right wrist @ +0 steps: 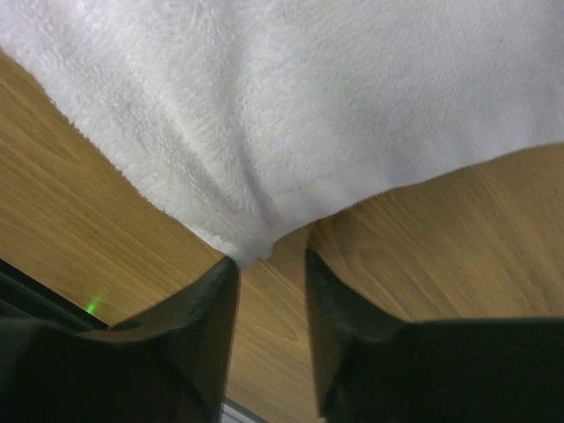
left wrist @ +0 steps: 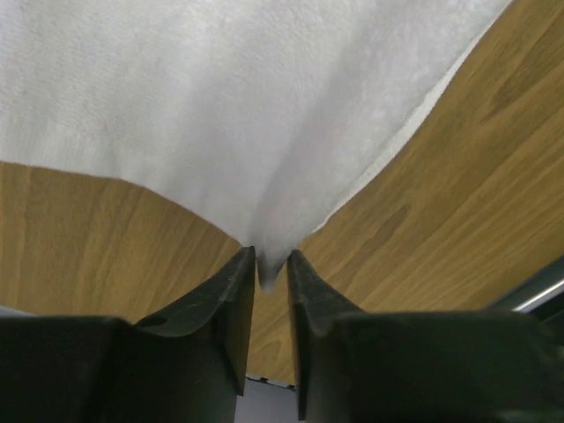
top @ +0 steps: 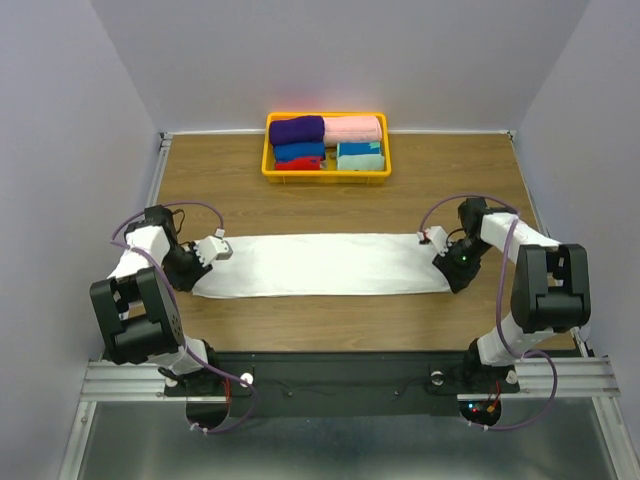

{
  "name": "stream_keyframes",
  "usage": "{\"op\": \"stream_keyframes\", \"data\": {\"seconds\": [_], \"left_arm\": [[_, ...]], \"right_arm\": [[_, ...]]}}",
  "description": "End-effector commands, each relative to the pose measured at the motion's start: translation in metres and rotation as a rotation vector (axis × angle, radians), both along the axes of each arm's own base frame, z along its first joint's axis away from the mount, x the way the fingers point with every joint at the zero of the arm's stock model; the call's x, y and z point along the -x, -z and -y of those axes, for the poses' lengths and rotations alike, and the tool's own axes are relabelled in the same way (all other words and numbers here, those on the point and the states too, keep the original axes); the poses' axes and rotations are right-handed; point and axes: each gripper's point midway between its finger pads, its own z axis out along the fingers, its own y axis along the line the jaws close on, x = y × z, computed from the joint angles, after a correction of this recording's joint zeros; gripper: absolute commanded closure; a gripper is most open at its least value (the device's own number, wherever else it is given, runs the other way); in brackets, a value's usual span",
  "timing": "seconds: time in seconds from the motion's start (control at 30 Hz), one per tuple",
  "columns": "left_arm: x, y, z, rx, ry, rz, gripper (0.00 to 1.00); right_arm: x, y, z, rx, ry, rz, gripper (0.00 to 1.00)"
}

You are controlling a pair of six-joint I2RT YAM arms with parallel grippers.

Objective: Roll the towels
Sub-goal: Fold the towel

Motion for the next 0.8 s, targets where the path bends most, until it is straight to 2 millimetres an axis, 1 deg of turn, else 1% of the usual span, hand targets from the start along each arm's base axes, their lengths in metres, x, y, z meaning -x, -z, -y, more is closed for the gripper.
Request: {"op": "stream_keyframes", "data": {"seconds": [0.0,0.03,0.07,0.1,0.17,0.2,0.23,0.27,0.3,0.33,0.37,0.4,0.5,0.53,0.6,0.63,0.67,0.7,0.73,0.77], "left_arm": [[0.031,-0.001,0.004,0.003,0.069,-0.086,0.59],[0.032,-0.003,0.005,0.007,0.069,-0.084,0.58],[0.036,-0.006,0.006,0.012,0.083,-0.093,0.58],[0.033,-0.012,0.005,0.004,0.081,-0.070,0.57],[0.027,-0.020,0.003,-0.001,0.074,-0.033,0.57],[0.020,-0.030,0.002,-0.006,0.075,0.003,0.57],[0.016,-0.036,0.002,-0.003,0.068,0.024,0.57],[0.004,-0.047,0.001,-0.004,0.056,0.070,0.57],[-0.001,-0.052,0.002,0.012,0.023,0.083,0.57],[-0.009,-0.058,0.011,0.065,0.012,0.111,0.57],[-0.015,-0.063,0.016,0.094,-0.002,0.126,0.57],[-0.028,-0.071,0.019,0.118,-0.016,0.154,0.57],[-0.048,-0.079,0.029,0.190,-0.112,0.197,0.57],[-0.053,-0.082,0.031,0.208,-0.160,0.213,0.57],[-0.069,-0.089,0.028,0.211,-0.207,0.290,0.57],[-0.072,-0.092,0.028,0.218,-0.223,0.311,0.57],[-0.075,-0.093,0.030,0.238,-0.263,0.321,0.57],[-0.078,-0.096,0.032,0.248,-0.270,0.342,0.57],[-0.078,-0.096,0.035,0.263,-0.275,0.343,0.57],[-0.078,-0.097,0.039,0.288,-0.276,0.345,0.57]], "right_arm": [[-0.010,-0.018,0.005,0.022,-0.010,0.069,0.50],[-0.012,-0.022,0.004,0.022,-0.012,0.080,0.46],[-0.015,-0.032,0.004,0.018,-0.011,0.109,0.46],[-0.017,-0.039,0.003,0.013,-0.010,0.124,0.45],[-0.025,-0.061,0.001,0.002,-0.006,0.168,0.41],[-0.025,-0.071,-0.002,-0.016,-0.007,0.184,0.41],[-0.030,-0.081,-0.004,-0.027,-0.005,0.205,0.41],[-0.043,-0.097,-0.010,-0.058,-0.006,0.248,0.41],[-0.047,-0.104,-0.014,-0.082,0.013,0.247,0.41],[-0.052,-0.109,-0.019,-0.105,0.026,0.245,0.42],[-0.057,-0.112,-0.023,-0.130,0.037,0.238,0.43],[-0.069,-0.113,-0.029,-0.170,0.044,0.217,0.43],[-0.079,-0.104,-0.033,-0.185,0.116,0.150,0.44],[-0.085,-0.094,-0.033,-0.176,0.190,0.118,0.44],[-0.081,-0.084,-0.035,-0.173,0.251,0.065,0.45],[-0.078,-0.079,-0.034,-0.170,0.285,0.041,0.45],[-0.075,-0.073,-0.036,-0.172,0.356,0.021,0.45],[-0.073,-0.069,-0.034,-0.158,0.387,0.014,0.45],[-0.077,-0.066,-0.032,-0.155,0.454,0.021,0.45],[-0.072,-0.062,-0.030,-0.149,0.481,0.003,0.44]]}}
